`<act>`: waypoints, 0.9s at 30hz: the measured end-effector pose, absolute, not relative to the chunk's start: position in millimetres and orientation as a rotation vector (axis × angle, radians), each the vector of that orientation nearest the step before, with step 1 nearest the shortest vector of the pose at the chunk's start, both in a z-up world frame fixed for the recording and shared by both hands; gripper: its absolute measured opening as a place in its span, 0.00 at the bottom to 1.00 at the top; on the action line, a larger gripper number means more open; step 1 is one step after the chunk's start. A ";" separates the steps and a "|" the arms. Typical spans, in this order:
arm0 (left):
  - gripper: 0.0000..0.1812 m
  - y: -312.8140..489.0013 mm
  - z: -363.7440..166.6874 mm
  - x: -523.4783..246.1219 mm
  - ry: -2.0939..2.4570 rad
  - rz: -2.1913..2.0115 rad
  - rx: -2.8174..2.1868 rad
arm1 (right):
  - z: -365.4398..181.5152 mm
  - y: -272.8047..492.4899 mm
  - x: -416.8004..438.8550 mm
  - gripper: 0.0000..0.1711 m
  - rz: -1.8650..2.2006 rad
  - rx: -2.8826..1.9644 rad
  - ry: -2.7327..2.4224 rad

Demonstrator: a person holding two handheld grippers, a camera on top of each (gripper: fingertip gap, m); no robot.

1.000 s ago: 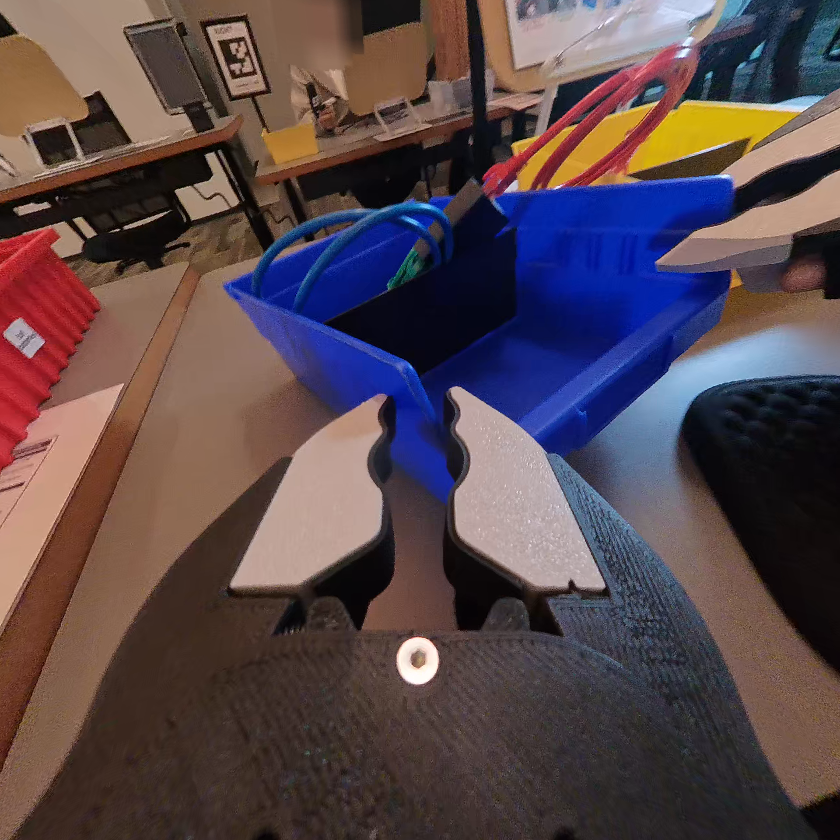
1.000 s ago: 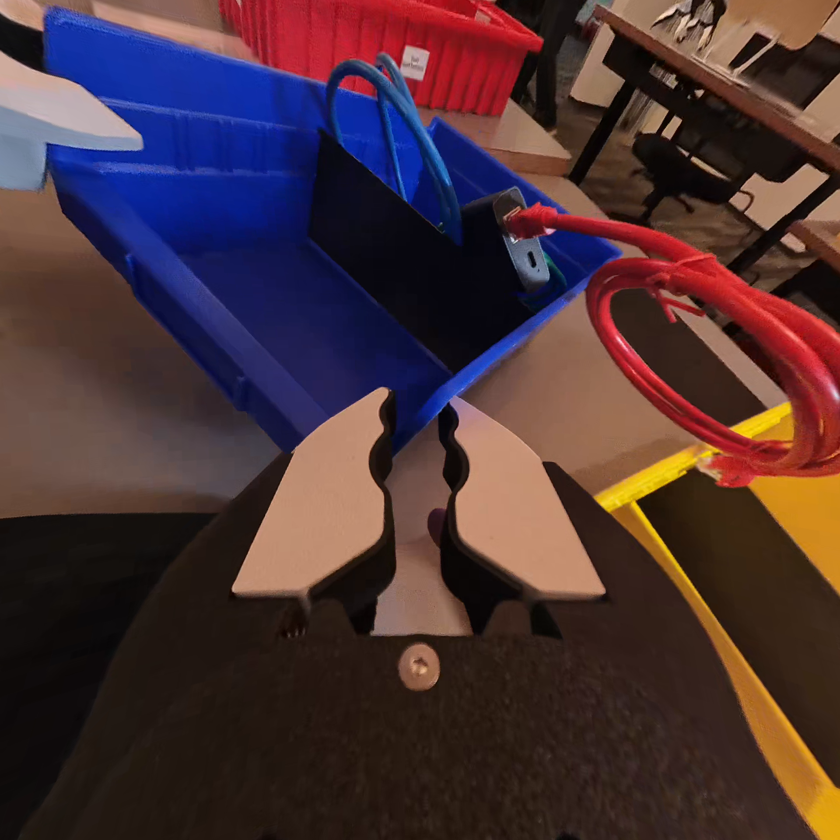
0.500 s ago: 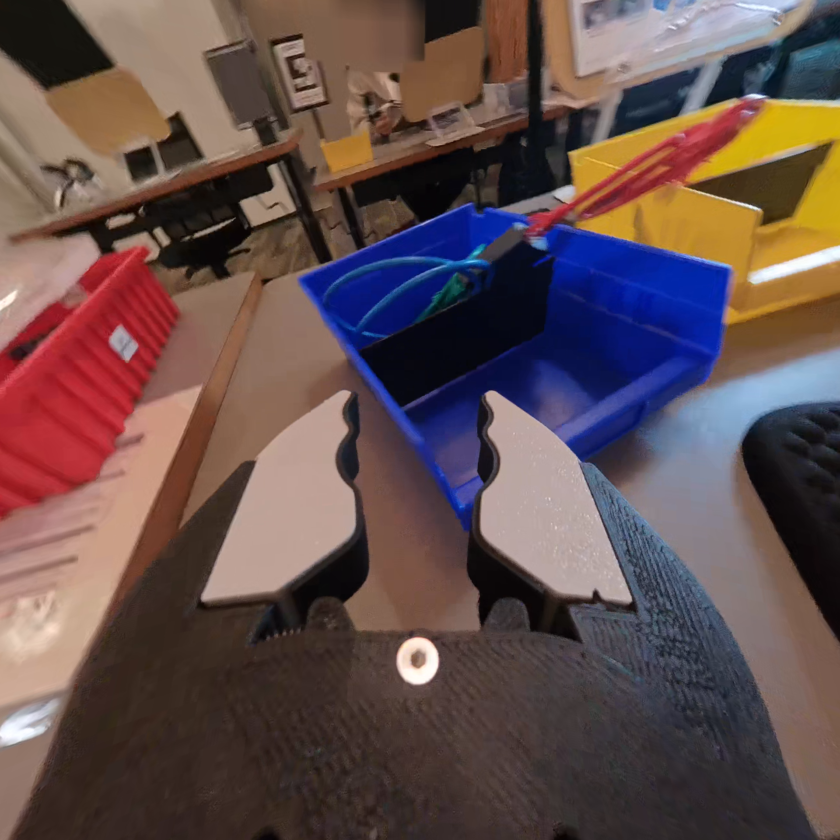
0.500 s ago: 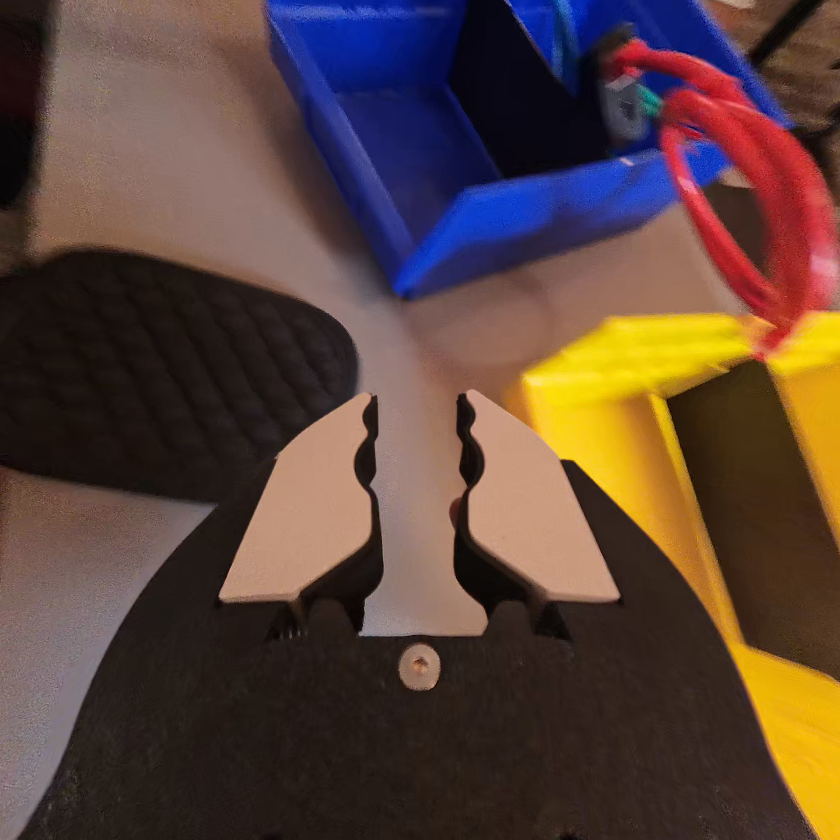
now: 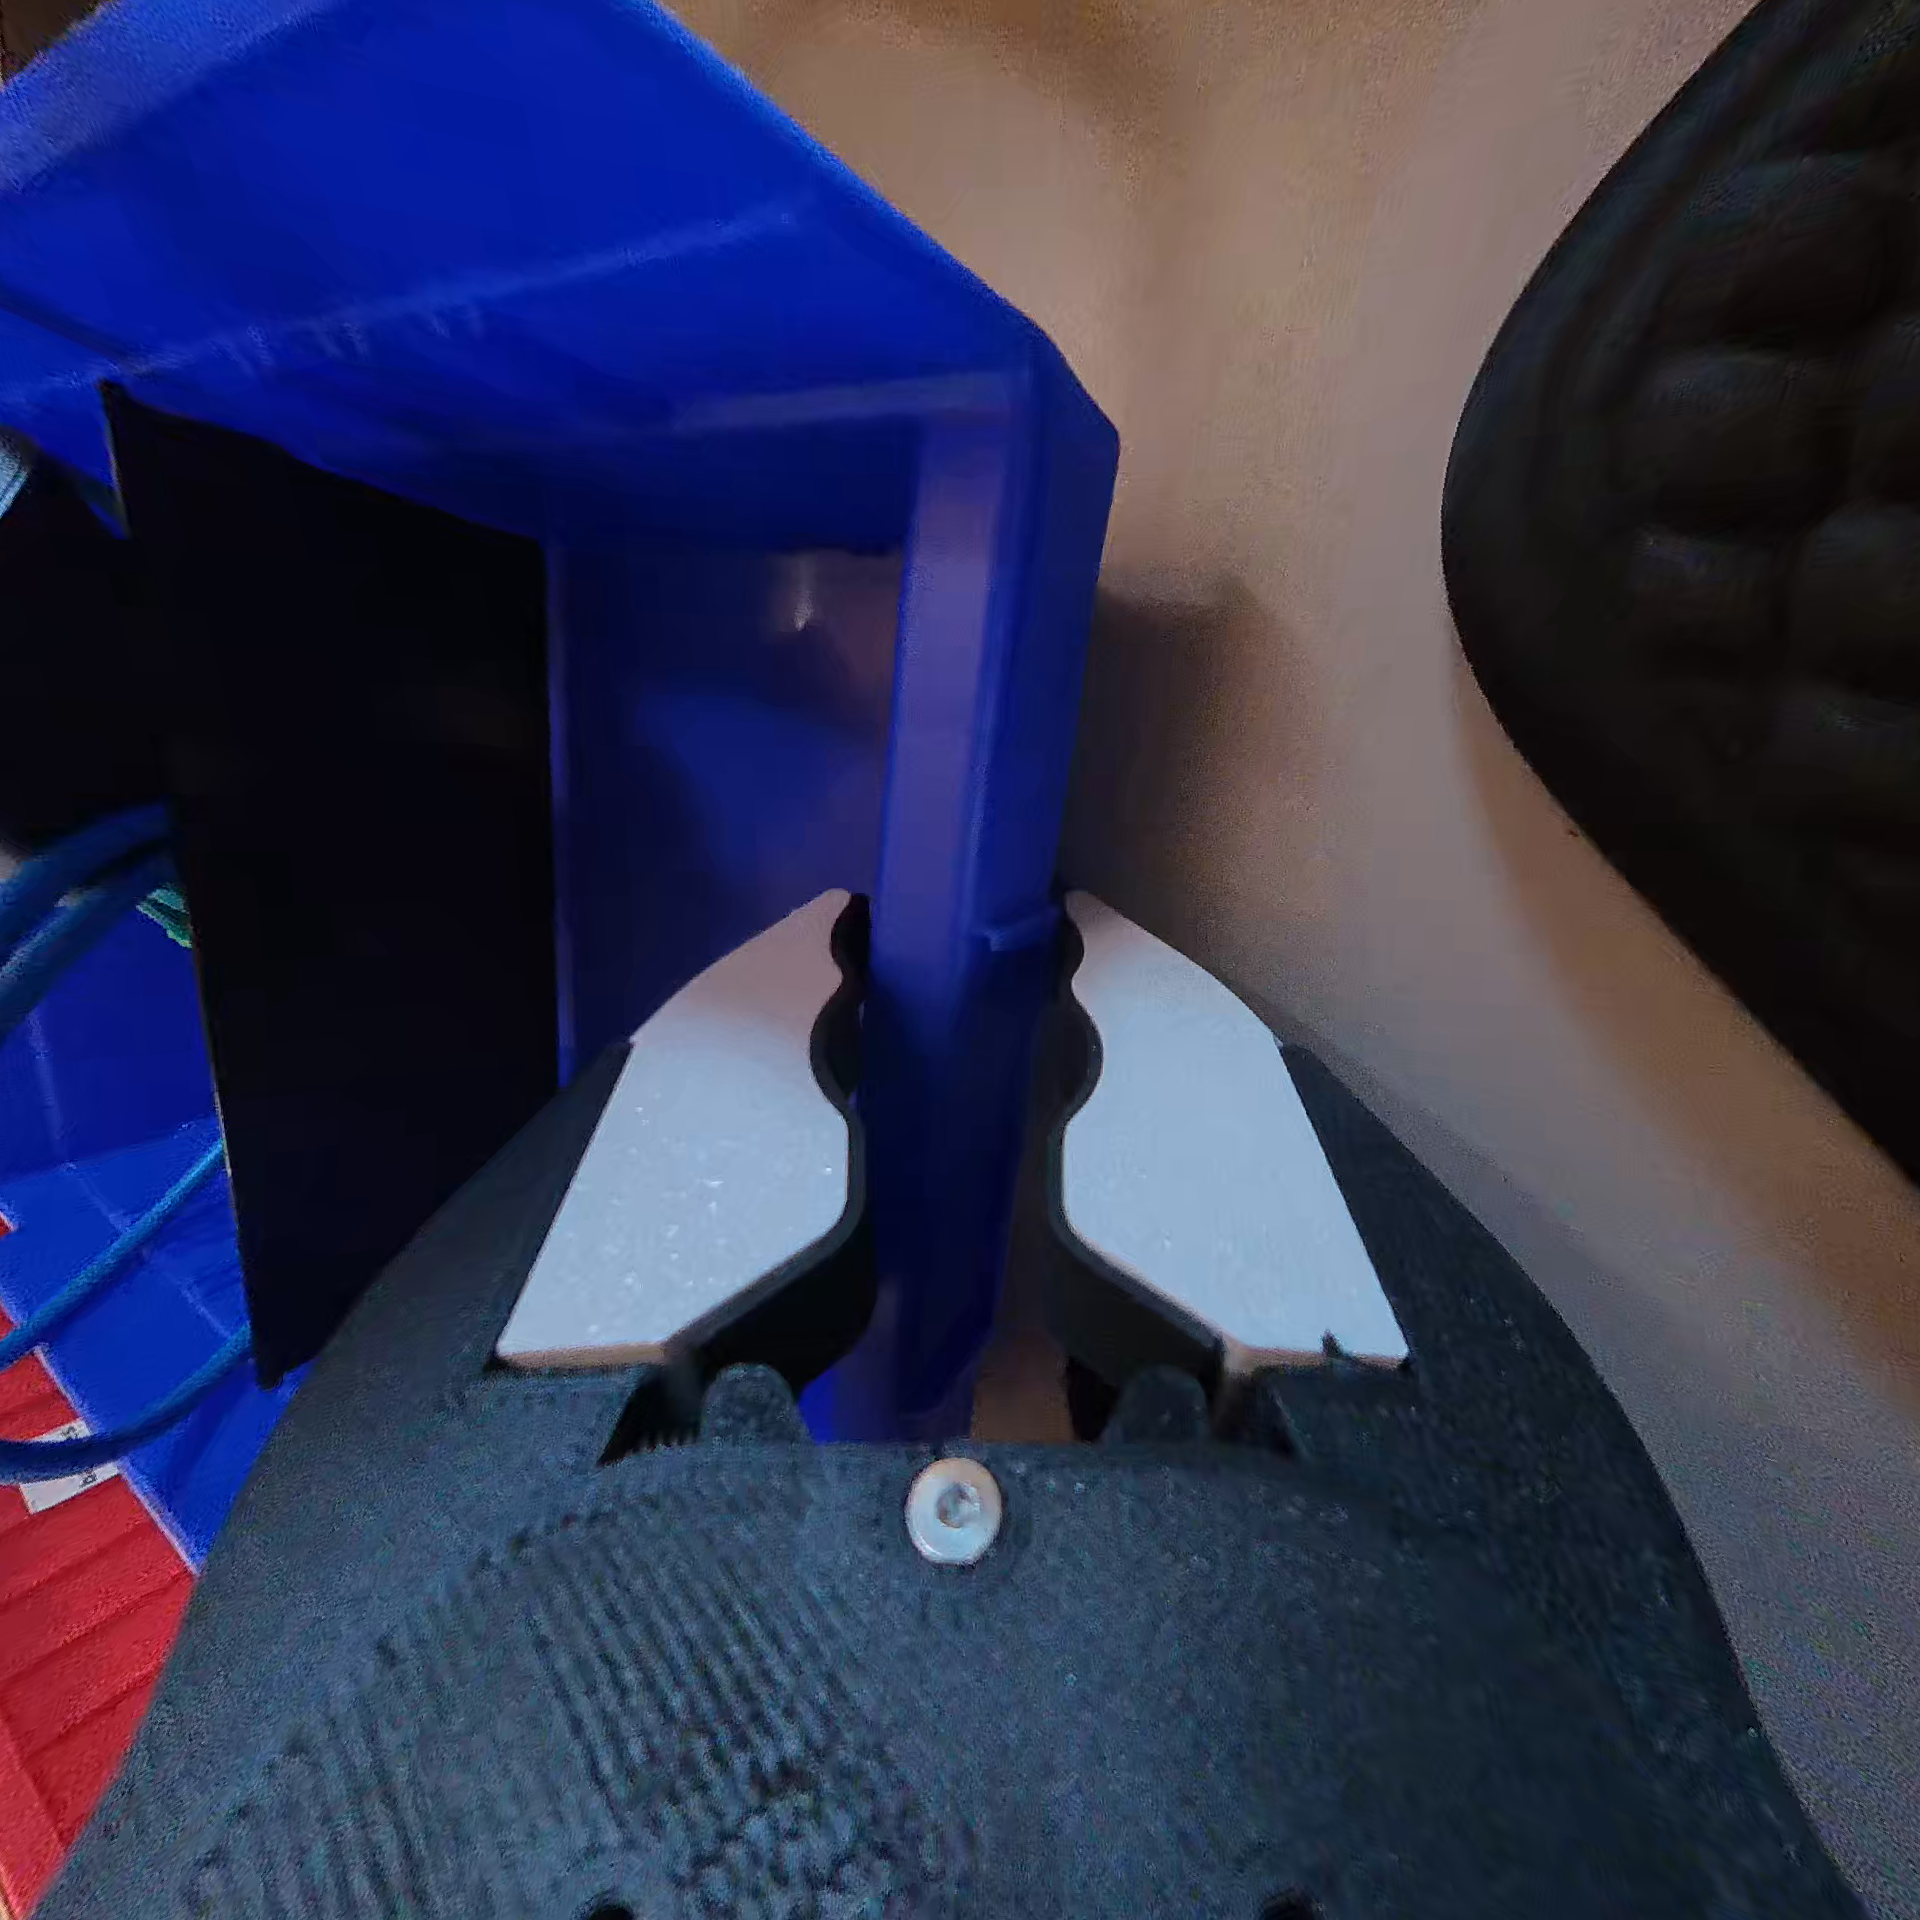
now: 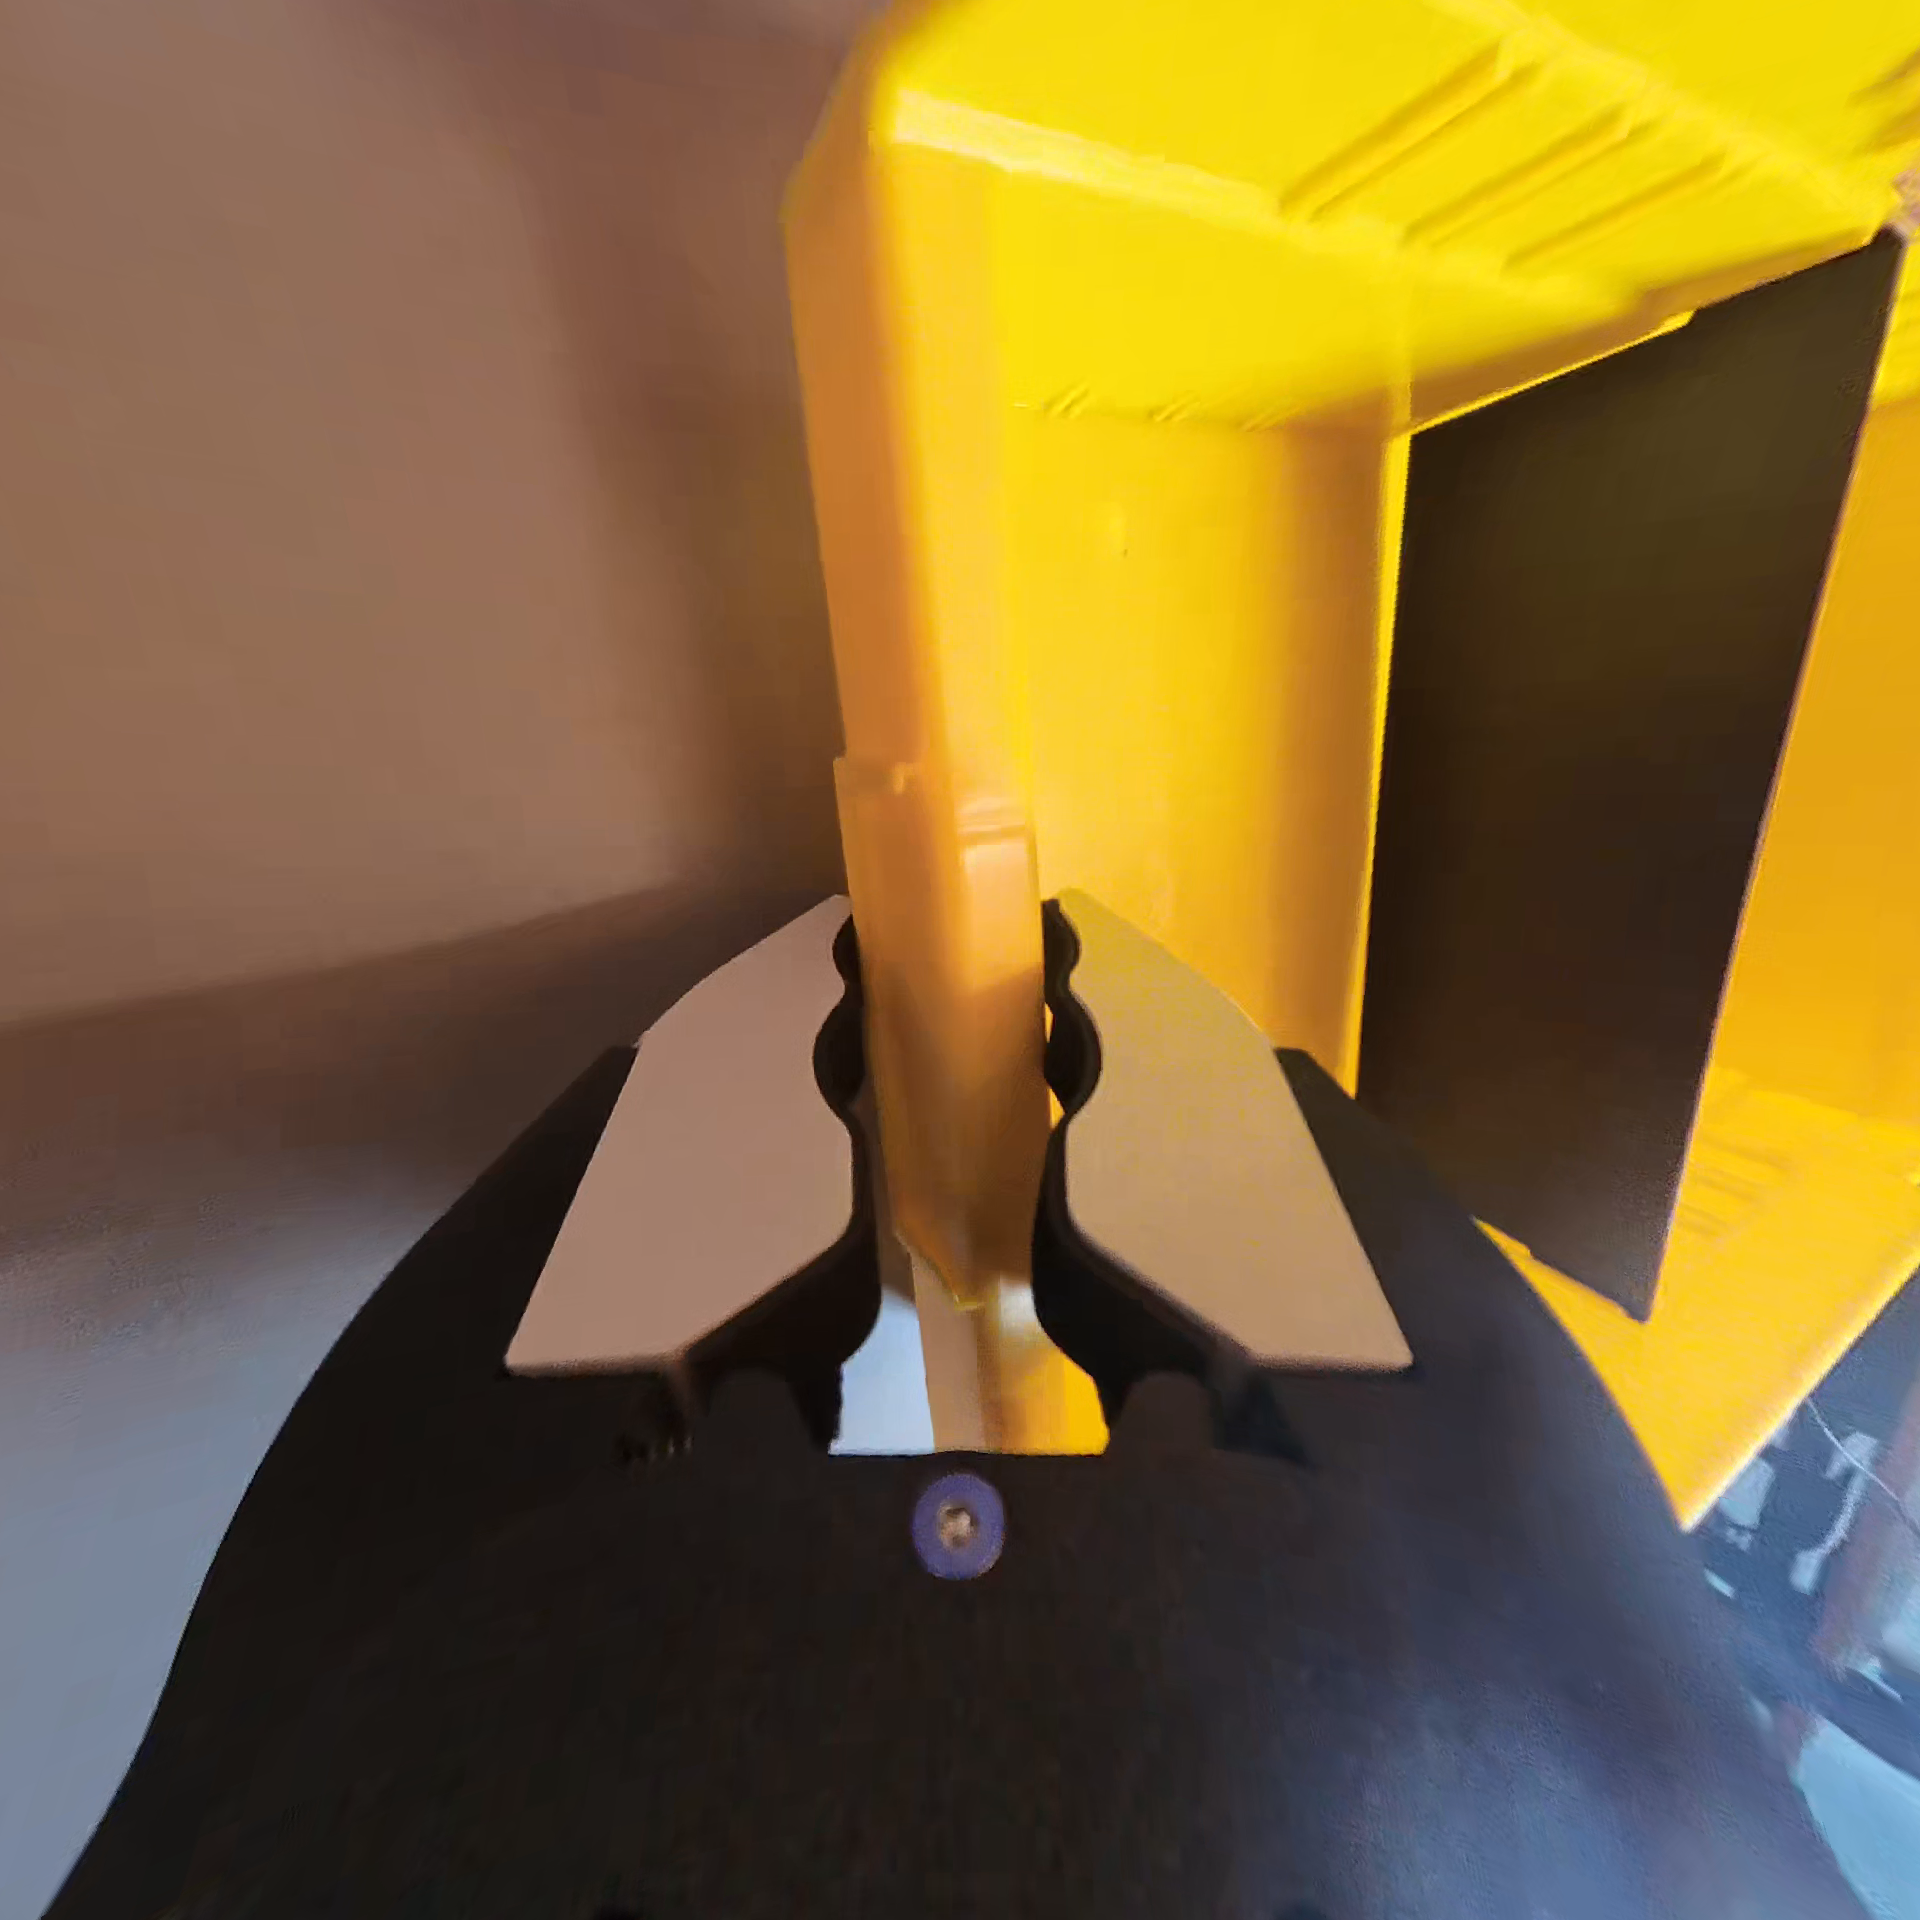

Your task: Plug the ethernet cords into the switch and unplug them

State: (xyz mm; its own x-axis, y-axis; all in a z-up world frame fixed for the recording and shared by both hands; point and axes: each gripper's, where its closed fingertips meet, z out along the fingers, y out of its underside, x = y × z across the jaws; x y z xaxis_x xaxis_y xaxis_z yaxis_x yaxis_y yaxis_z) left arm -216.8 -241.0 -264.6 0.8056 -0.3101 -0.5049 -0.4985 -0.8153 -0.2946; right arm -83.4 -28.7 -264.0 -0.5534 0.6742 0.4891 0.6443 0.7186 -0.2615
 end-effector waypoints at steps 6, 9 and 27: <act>0.18 -235.4 -263.8 -200.3 0.645 0.619 -2.506 | -262.6 -22.5 10.3 0.18 0.069 -1.020 -2.342; 0.18 -229.9 -263.5 -192.9 0.640 0.624 -2.485 | -263.3 -2.4 55.5 0.18 0.035 -1.088 -2.304; 0.17 -138.3 -260.9 -222.6 0.663 0.702 -2.444 | -261.0 179.7 63.6 0.18 -0.221 -1.089 -2.189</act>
State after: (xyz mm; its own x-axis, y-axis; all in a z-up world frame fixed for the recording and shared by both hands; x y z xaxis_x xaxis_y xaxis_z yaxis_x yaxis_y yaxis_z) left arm -222.6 -138.3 -260.9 0.7472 -0.3077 -0.5892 -0.5705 -0.7517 -0.3309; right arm 63.6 179.7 -261.0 -0.4242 0.6443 0.6363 0.7586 0.6366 -0.1389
